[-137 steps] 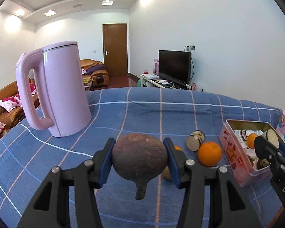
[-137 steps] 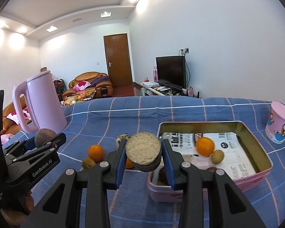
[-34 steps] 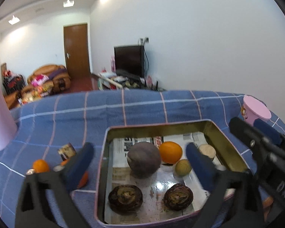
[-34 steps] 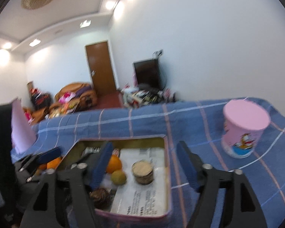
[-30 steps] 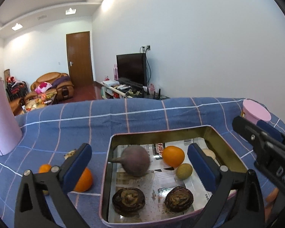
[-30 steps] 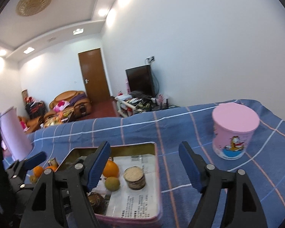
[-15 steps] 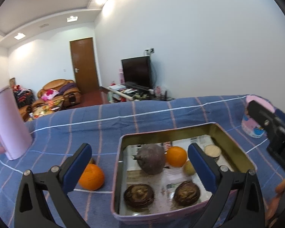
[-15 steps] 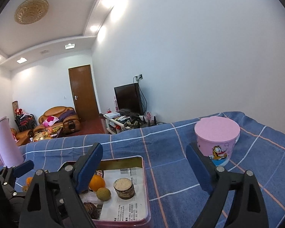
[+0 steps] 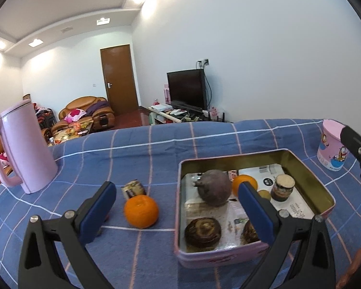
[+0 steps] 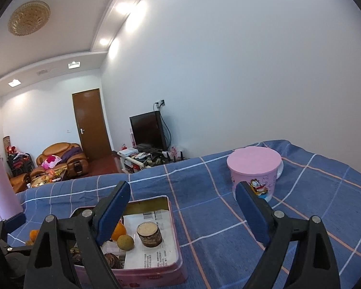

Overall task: Organize fruits
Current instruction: 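Withdraw both tools from the tin box toward the loose fruits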

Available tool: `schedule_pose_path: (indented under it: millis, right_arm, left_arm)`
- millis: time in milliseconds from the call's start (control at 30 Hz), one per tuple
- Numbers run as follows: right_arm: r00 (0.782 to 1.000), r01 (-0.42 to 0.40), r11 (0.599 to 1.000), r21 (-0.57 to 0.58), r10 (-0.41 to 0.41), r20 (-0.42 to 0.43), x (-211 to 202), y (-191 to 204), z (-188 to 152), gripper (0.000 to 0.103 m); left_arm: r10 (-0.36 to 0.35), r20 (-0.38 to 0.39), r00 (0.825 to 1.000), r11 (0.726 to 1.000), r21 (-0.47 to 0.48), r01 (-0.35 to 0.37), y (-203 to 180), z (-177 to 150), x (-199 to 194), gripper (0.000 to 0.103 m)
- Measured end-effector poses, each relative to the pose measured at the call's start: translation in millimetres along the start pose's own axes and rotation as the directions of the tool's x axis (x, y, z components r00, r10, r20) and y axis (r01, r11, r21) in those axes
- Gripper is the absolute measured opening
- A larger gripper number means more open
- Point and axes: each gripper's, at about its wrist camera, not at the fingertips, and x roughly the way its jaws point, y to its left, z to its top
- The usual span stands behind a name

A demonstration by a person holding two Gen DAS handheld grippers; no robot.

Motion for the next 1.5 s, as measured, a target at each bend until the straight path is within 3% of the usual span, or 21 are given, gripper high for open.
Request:
schedule_pose_path:
  millis: [367,1033,1300,1400,1500]
  right_arm:
    - [0.999,-0.015,0.999,-0.039,0.014,-0.037,-10,30,-8,0.09]
    - [0.991,-0.113,0.99,-0.078,0.107,-0.08,-4,101,-21,0.09]
    - [0.983,-0.169,0.975,-0.141,0.157,-0.091,-3,129,-27,0.09]
    - [0.976,-0.2,0.966,-0.162,0.183,-0.116,1,139,-28,0.09]
    - [0.966,-0.234,0.956,-0.179,0.207,-0.156,7,151,-30,0.079]
  left_arm:
    - [-0.028,-0.018,0.999,1.0,0.0,0.028,27,-6,-4,0.103]
    - [-0.006,-0.106,0.994,0.998,-0.071,-0.002,96,-12,20,0.103]
    - [0.022,-0.153,0.988,0.995,-0.088,-0.036,133,-14,33,0.103]
    - [0.068,-0.185,0.98,0.991,-0.097,-0.087,152,-15,42,0.103]
    - [0.11,-0.221,0.969,0.981,-0.133,-0.142,173,-14,51,0.103]
